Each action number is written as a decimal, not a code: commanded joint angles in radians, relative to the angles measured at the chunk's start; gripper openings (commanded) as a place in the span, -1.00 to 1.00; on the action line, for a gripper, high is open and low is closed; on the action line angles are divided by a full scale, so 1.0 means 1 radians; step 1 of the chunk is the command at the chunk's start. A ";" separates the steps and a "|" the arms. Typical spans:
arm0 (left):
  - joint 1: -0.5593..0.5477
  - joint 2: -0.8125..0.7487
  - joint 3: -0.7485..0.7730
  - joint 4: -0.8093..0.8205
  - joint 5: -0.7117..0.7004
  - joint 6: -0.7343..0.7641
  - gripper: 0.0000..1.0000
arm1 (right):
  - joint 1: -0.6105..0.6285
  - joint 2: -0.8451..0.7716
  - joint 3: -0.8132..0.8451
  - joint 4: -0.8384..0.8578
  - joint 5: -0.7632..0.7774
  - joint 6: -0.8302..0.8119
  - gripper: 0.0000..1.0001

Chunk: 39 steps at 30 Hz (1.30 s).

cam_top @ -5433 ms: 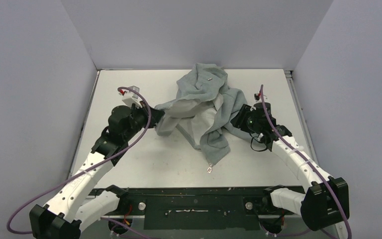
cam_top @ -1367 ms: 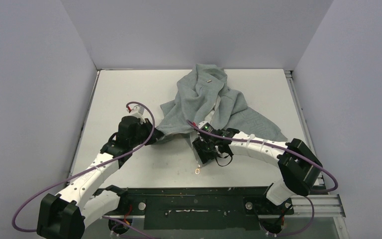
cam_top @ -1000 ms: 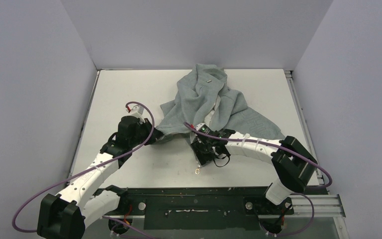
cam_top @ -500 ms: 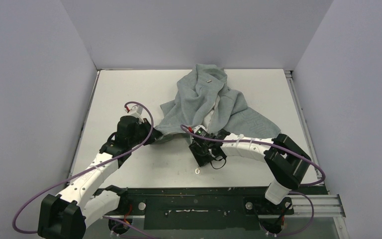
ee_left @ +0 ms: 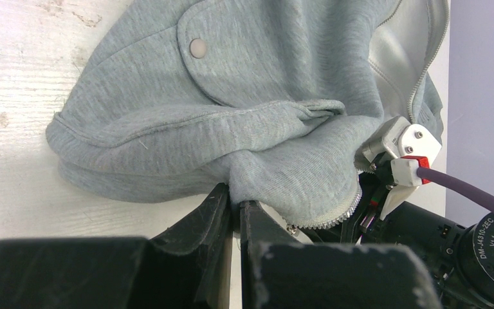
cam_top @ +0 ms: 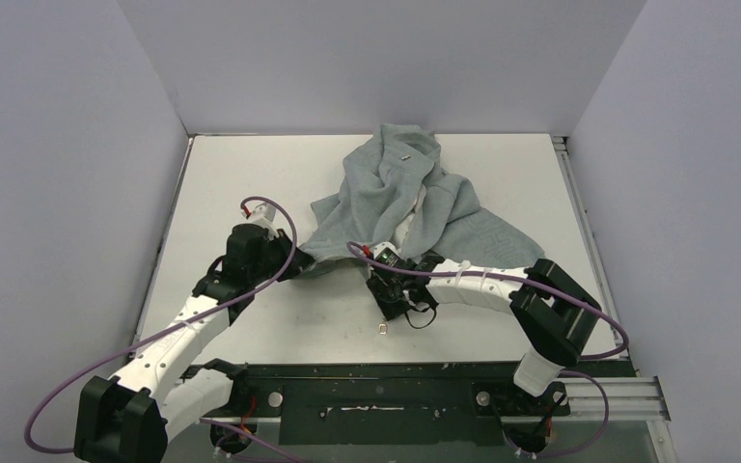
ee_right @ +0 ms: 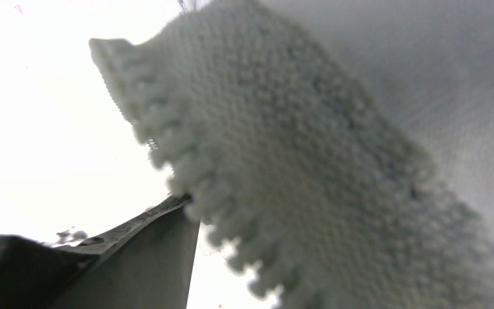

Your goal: Zip up the jacket

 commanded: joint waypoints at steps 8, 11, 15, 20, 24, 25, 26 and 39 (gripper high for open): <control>0.023 -0.033 -0.004 -0.001 0.010 0.008 -1.00 | 0.005 0.138 -0.114 0.090 -0.024 0.048 -0.34; 0.026 -0.039 -0.005 -0.006 0.011 0.008 -1.00 | 0.003 0.131 -0.123 0.096 -0.025 0.055 -0.49; 0.028 -0.043 -0.008 -0.008 0.013 0.007 -1.00 | -0.002 0.105 -0.126 0.101 -0.025 0.058 -0.76; 0.029 -0.040 -0.007 0.002 0.026 -0.001 -1.00 | -0.035 0.041 -0.151 0.142 -0.113 0.061 -0.98; 0.031 -0.031 -0.004 0.022 0.047 -0.008 -1.00 | -0.082 -0.061 -0.213 0.244 -0.215 0.067 -1.00; 0.031 -0.030 -0.003 0.030 0.056 -0.010 -1.00 | -0.095 -0.091 -0.231 0.280 -0.239 0.064 -1.00; 0.032 -0.028 -0.003 0.041 0.067 -0.012 -1.00 | -0.108 -0.120 -0.248 0.306 -0.262 0.058 -1.00; 0.034 -0.085 -0.122 0.523 0.247 -0.234 -1.00 | -0.178 -0.345 -0.345 0.553 -0.444 0.086 -1.00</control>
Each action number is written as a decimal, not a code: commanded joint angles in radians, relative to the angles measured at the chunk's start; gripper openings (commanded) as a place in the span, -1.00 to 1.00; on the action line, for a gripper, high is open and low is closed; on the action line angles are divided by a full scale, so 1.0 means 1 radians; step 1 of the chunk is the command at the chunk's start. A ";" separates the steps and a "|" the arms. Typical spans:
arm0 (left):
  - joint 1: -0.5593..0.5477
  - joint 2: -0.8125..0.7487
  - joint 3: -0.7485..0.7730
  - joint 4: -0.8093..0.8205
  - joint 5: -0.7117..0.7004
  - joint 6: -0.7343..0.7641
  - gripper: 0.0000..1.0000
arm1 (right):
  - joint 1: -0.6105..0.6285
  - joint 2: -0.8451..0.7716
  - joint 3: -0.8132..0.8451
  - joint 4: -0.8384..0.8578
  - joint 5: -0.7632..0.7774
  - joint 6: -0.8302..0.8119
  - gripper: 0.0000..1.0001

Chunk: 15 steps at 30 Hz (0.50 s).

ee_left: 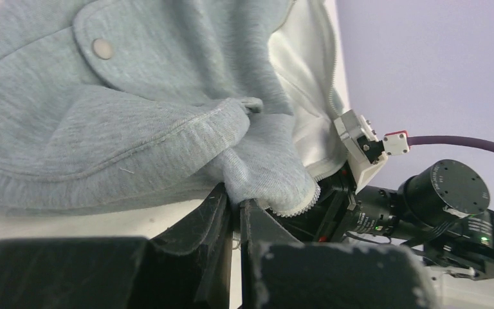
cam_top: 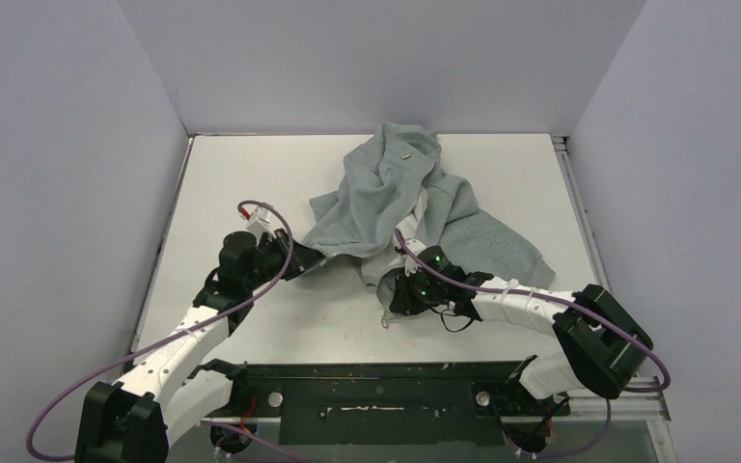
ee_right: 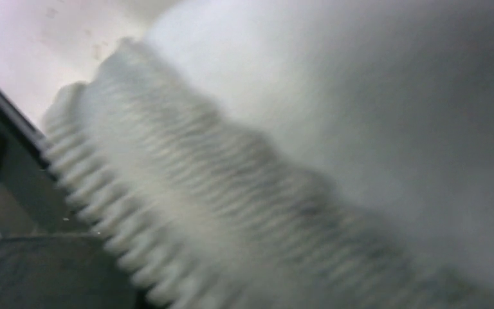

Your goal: Zip up the jacket

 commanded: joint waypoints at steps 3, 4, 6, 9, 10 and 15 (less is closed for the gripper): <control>0.005 -0.077 -0.025 0.328 0.056 -0.125 -1.00 | -0.003 -0.154 0.009 0.138 -0.066 0.051 -1.00; 0.004 -0.080 -0.028 0.351 0.058 -0.135 -1.00 | -0.003 -0.177 0.017 0.137 -0.063 0.057 -1.00; 0.005 -0.081 -0.026 0.392 0.070 -0.151 -1.00 | -0.005 -0.217 0.032 0.137 -0.053 0.072 -1.00; 0.004 -0.056 -0.007 0.458 0.109 -0.178 -1.00 | -0.005 -0.274 0.050 0.156 -0.045 0.090 -1.00; 0.003 -0.043 0.007 0.479 0.123 -0.188 -1.00 | -0.005 -0.291 0.051 0.169 -0.042 0.093 -1.00; 0.000 -0.008 0.056 0.594 0.138 -0.226 -1.00 | -0.005 -0.356 0.068 0.209 0.022 0.060 -1.00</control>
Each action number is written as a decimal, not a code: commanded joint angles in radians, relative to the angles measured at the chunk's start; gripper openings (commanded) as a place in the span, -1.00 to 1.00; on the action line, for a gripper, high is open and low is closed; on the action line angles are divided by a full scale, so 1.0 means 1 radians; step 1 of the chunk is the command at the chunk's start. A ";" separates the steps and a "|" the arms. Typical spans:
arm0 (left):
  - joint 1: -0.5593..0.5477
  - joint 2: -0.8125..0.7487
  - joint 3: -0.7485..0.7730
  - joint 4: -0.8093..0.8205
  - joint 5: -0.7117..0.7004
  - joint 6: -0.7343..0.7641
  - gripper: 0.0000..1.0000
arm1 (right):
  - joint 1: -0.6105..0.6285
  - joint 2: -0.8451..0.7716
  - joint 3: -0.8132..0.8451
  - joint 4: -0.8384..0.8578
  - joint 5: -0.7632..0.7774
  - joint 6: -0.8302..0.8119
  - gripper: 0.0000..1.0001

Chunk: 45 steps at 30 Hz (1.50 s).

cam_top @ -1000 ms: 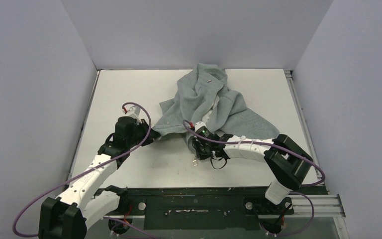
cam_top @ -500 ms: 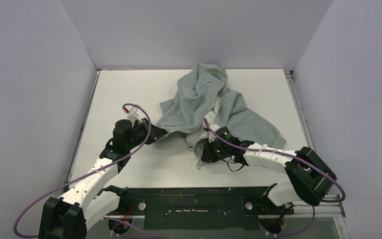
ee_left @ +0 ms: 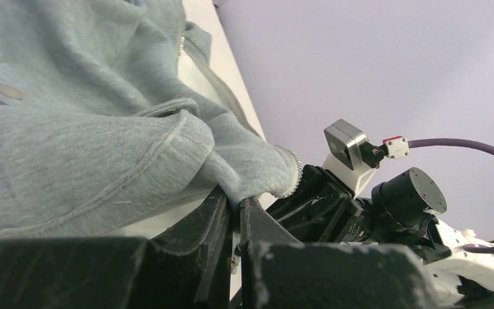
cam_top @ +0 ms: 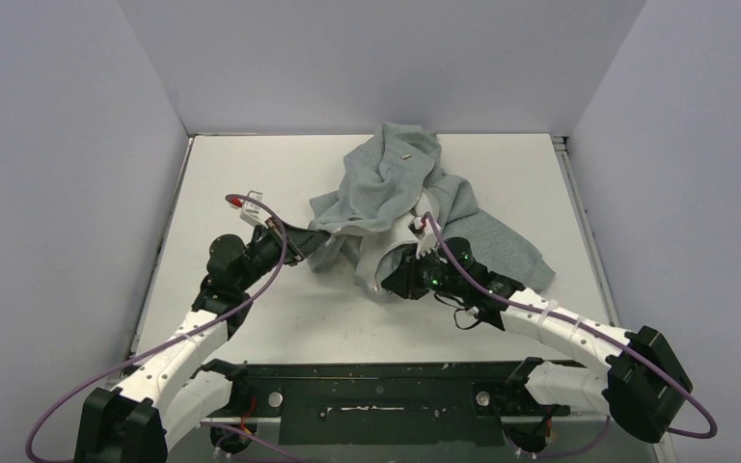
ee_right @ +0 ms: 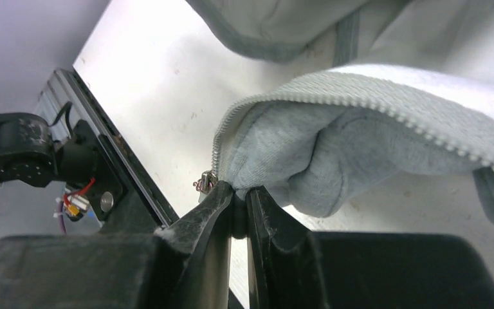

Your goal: Zip up the jacket

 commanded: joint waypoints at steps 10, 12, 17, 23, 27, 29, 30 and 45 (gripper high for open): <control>-0.023 -0.009 0.140 0.230 -0.058 -0.005 -1.00 | -0.002 -0.066 0.124 0.269 0.164 -0.166 -1.00; -0.035 -0.015 0.149 0.227 -0.083 0.011 -1.00 | 0.003 -0.055 0.159 0.274 0.151 -0.218 -1.00; -0.100 -0.026 0.169 0.235 -0.168 0.068 -1.00 | 0.021 -0.101 0.110 0.441 0.121 -0.354 -1.00; -0.228 0.001 0.208 0.217 -0.278 0.180 -1.00 | 0.035 -0.130 0.116 0.455 0.120 -0.427 -1.00; -0.260 0.026 0.213 0.275 -0.320 0.190 -1.00 | 0.033 -0.136 0.159 0.382 0.116 -0.398 -1.00; -0.262 0.036 0.217 0.313 -0.324 0.187 -1.00 | 0.033 -0.145 0.170 0.350 0.125 -0.382 -1.00; -0.263 0.039 0.221 0.329 -0.322 0.189 -1.00 | 0.033 -0.152 0.174 0.337 0.134 -0.372 -1.00; -0.420 0.050 0.219 0.437 -0.479 0.230 -1.00 | 0.060 -0.265 0.103 0.392 0.243 -0.122 -1.00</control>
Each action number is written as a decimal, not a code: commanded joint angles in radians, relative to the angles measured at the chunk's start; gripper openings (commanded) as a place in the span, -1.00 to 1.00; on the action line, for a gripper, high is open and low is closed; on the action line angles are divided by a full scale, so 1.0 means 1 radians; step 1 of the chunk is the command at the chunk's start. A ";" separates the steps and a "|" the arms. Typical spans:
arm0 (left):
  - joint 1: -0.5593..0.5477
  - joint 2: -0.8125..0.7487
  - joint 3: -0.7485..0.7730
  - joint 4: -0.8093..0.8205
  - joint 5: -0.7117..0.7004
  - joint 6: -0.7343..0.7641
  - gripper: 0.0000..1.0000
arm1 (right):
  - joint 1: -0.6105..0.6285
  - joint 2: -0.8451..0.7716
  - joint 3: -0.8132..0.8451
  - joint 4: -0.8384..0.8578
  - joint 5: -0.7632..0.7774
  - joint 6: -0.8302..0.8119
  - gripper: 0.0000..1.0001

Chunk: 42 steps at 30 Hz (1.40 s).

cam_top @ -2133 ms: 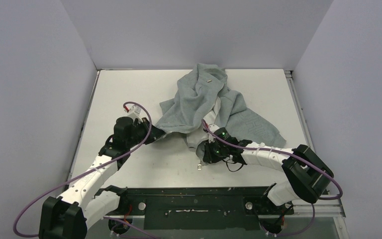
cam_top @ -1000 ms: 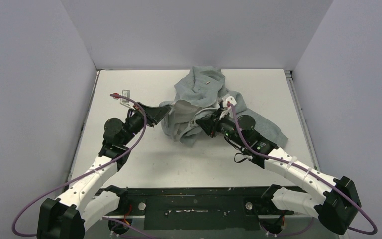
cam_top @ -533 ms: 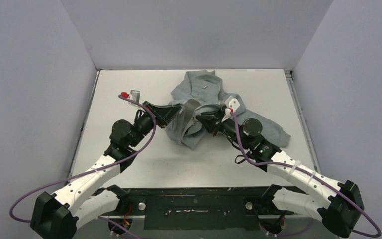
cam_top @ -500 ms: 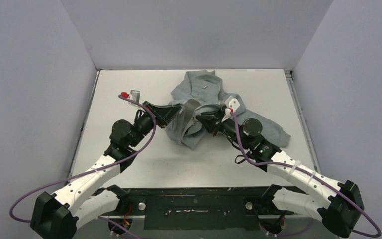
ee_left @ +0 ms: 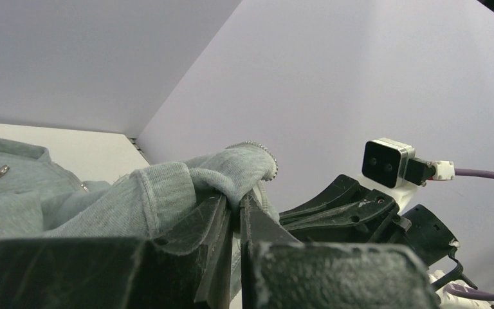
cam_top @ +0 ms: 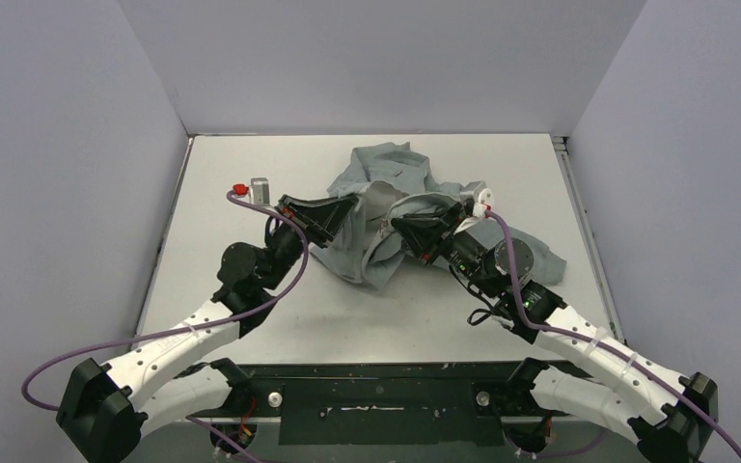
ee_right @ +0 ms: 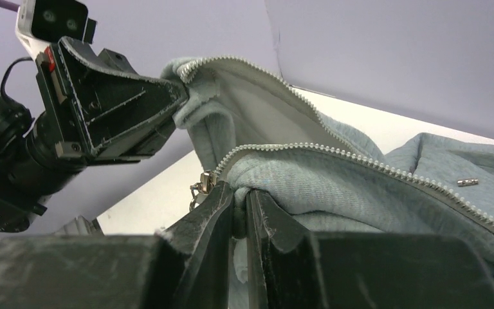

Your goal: Zip up the jacket

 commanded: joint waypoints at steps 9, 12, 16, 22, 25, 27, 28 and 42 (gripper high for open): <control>-0.082 0.038 0.221 -0.176 0.106 -0.036 -1.00 | 0.022 -0.160 0.028 -0.097 0.147 -0.013 -1.00; -0.082 0.057 0.222 -0.140 0.193 -0.108 -1.00 | 0.021 -0.226 0.008 -0.152 0.207 -0.017 -1.00; -0.081 0.080 0.178 0.050 0.317 -0.214 -1.00 | 0.020 -0.303 -0.010 -0.213 0.255 -0.018 -1.00; -0.080 0.199 0.224 0.187 0.634 -0.297 -1.00 | 0.021 -0.356 0.005 -0.305 0.316 -0.038 -1.00; -0.082 0.243 0.242 0.199 0.749 -0.328 -1.00 | 0.020 -0.364 0.019 -0.346 0.332 -0.051 -1.00; -0.083 0.246 0.233 0.208 0.778 -0.322 -1.00 | 0.020 -0.370 0.022 -0.356 0.338 -0.055 -1.00; -0.082 0.238 0.225 0.193 0.779 -0.301 -1.00 | 0.020 -0.375 0.021 -0.356 0.341 -0.056 -1.00; -0.083 0.084 0.127 0.014 0.505 0.060 -1.00 | 0.021 -0.402 0.099 -0.530 0.171 -0.027 -1.00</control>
